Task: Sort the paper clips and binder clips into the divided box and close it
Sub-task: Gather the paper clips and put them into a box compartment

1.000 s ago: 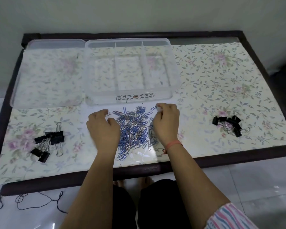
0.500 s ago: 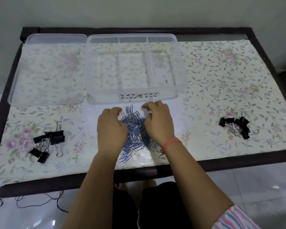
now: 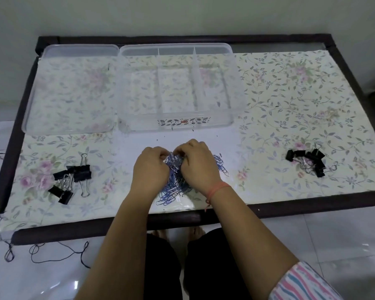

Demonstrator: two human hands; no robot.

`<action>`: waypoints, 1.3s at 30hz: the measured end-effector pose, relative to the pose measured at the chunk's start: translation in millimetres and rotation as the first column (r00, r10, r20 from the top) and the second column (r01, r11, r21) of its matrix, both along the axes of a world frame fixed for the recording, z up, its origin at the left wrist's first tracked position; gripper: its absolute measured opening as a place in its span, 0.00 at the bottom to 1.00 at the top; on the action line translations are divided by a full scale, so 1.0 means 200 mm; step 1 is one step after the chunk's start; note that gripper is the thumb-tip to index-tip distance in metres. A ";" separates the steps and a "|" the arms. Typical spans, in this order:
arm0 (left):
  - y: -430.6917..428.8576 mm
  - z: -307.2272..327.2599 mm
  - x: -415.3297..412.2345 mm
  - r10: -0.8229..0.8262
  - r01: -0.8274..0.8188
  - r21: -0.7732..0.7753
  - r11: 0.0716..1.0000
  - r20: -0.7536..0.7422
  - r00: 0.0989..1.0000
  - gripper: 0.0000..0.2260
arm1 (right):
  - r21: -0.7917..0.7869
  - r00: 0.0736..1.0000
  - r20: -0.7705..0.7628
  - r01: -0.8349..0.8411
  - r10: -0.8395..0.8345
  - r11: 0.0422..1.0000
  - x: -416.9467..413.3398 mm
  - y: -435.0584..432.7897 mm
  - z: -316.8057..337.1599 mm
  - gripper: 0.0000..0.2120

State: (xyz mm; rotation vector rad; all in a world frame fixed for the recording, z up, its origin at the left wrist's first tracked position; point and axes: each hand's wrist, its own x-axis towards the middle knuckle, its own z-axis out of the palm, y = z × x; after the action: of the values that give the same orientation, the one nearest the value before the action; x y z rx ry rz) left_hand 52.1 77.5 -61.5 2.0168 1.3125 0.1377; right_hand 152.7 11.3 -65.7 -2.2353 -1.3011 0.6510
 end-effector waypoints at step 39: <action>-0.19 0.14 -0.02 -0.038 0.029 0.107 0.994 0.082 0.996 0.11 | -0.072 0.992 0.127 -0.017 0.026 0.997 -0.07 -0.16 0.12 0.09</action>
State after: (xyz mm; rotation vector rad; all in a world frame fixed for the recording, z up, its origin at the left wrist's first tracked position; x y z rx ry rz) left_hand 47.7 39.5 -32.7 2.0969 1.2418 0.2783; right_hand 138.9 -19.8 -40.8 -2.3570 -1.3857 0.5781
